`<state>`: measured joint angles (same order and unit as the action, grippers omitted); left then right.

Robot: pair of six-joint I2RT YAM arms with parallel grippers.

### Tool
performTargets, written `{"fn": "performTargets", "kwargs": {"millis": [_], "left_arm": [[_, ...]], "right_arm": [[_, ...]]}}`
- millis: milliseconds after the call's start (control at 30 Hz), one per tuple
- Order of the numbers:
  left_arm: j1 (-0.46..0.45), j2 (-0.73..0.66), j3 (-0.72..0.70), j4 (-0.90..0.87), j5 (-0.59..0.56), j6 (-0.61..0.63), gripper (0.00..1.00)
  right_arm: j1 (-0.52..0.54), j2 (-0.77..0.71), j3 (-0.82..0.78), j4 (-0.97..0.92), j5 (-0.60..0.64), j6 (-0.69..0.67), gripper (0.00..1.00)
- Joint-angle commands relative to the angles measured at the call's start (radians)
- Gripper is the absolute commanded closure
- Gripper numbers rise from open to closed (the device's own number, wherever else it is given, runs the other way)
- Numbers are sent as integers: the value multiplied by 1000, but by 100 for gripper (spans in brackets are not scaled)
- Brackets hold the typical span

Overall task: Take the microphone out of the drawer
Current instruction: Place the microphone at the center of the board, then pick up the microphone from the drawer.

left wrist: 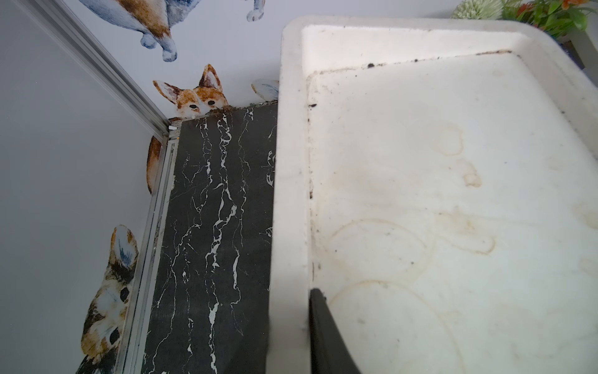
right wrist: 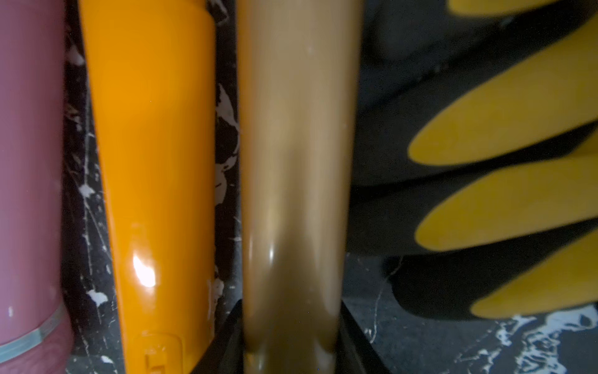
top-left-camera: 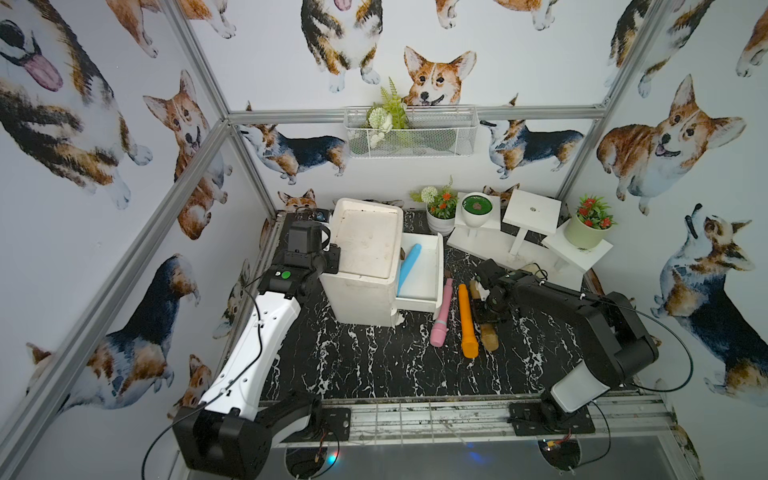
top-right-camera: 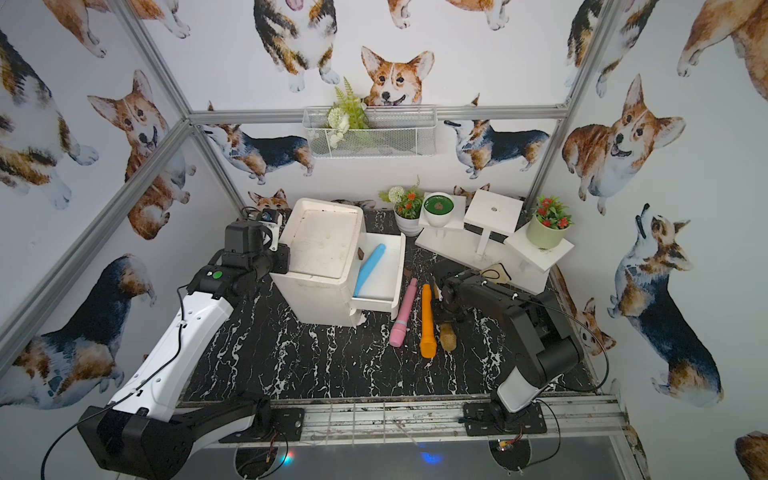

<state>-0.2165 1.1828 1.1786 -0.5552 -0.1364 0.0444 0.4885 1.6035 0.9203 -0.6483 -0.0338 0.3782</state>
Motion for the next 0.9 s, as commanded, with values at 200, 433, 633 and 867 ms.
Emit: {"fn": "performTargets", "kwargs": {"millis": [200, 433, 633, 867], "left_arm": [[-3, 5, -15, -127, 13, 61, 100], [-6, -5, -20, -124, 10, 61, 100], [-7, -15, -28, -118, 9, 61, 100], [-9, -17, -31, -117, 11, 59, 100]], "right_arm": [[1, -115, 12, -23, -2, 84, 44], [1, -213, 71, -94, 35, 133, 43], [0, -286, 137, -133, 38, 172, 41], [2, -353, 201, -111, -21, 309, 41]]}}
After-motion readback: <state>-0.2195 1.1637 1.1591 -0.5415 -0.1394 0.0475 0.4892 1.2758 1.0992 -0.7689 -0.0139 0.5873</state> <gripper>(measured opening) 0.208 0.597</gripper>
